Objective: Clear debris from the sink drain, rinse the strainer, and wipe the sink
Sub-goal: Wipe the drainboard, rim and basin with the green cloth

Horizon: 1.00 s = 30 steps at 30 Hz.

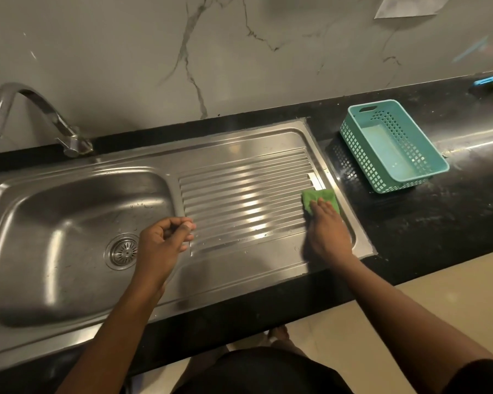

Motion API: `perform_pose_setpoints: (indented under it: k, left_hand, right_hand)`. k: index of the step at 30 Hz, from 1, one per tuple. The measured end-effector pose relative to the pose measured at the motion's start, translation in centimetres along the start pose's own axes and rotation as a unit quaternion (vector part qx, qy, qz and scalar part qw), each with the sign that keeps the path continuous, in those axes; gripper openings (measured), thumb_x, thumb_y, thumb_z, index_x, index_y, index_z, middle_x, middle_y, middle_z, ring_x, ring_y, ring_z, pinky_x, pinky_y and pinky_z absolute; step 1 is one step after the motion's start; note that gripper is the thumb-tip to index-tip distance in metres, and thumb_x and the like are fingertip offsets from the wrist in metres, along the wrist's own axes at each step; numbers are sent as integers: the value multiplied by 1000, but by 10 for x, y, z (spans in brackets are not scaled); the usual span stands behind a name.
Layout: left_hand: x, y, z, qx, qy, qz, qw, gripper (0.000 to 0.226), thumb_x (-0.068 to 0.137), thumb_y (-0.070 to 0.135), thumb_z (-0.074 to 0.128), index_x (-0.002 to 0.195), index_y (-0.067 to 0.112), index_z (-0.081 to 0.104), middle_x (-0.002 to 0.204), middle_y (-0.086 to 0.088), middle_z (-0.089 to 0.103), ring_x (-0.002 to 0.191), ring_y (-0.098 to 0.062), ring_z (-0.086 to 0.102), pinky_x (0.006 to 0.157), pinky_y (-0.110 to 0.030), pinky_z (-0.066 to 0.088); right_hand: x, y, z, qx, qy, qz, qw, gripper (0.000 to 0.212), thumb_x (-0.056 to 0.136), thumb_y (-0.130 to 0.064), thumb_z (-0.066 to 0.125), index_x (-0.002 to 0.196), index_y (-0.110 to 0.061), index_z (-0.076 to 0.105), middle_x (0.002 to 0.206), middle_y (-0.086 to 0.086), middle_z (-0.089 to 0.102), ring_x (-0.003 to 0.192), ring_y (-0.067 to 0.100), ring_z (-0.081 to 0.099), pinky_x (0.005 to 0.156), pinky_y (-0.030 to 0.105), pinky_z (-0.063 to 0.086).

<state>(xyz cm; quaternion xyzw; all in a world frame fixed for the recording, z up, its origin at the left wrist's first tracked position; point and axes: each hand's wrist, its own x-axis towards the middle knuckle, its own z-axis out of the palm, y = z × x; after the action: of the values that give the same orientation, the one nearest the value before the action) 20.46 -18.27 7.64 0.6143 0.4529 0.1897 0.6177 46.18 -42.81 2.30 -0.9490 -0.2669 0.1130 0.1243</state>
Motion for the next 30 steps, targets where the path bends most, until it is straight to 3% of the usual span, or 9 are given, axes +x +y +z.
perform_pose_setpoints:
  k: [3,9,13,17,24,27,30]
  left_hand:
    - [-1,1,-3,1,2,2,1000,11,97,19,71,104,19,79,99,0,83,95,-21,79,78,-30,58]
    - [-4,3,-10,9,1,4,1000,11,98,18,71,104,17,79,99,-3,83,91,-18,78,84,-36,61]
    - [-2,3,-16,15,7,12,1000,10,98,17,70,103,16,79,97,-2,83,87,-13,79,81,-31,61]
    - [0,1,-23,16,13,12,1000,10,98,18,71,104,15,79,97,-4,83,89,-15,80,79,-31,61]
    - [-4,0,-17,13,12,6,1000,9,98,16,70,101,17,79,96,-4,83,92,-20,79,82,-36,61]
    - [-8,3,-9,14,10,8,1000,11,99,16,69,97,21,78,96,-1,83,89,-17,77,84,-38,60]
    - [-11,4,-3,16,5,8,1000,10,99,17,69,99,21,78,99,-1,83,92,-20,78,86,-40,60]
  right_hand:
    - [-20,-33,20,5,4,10,1000,56,103,-14,44,158,-10,34,167,11,29,156,29,21,127,46,22]
    - [-47,-124,53,-32,-37,-50,998,66,98,-23,42,161,-13,26,169,12,22,158,29,17,128,48,15]
    - [-67,-176,68,-33,-93,-135,986,68,96,-24,40,161,-10,25,169,15,21,158,32,14,128,50,10]
    - [-83,-217,84,-50,-137,-223,964,69,99,-29,44,161,-9,25,169,17,21,157,34,15,126,54,14]
    - [-75,-168,78,-82,-136,-372,915,66,98,-24,51,160,-20,32,168,5,28,157,24,19,127,45,13]
    - [-67,-127,60,-71,-115,-355,925,68,95,-22,55,160,-23,34,167,4,31,156,23,23,126,43,14]
    - [-56,-89,37,-45,-89,-307,947,57,101,-26,50,157,-26,41,165,-1,36,154,18,29,126,37,16]
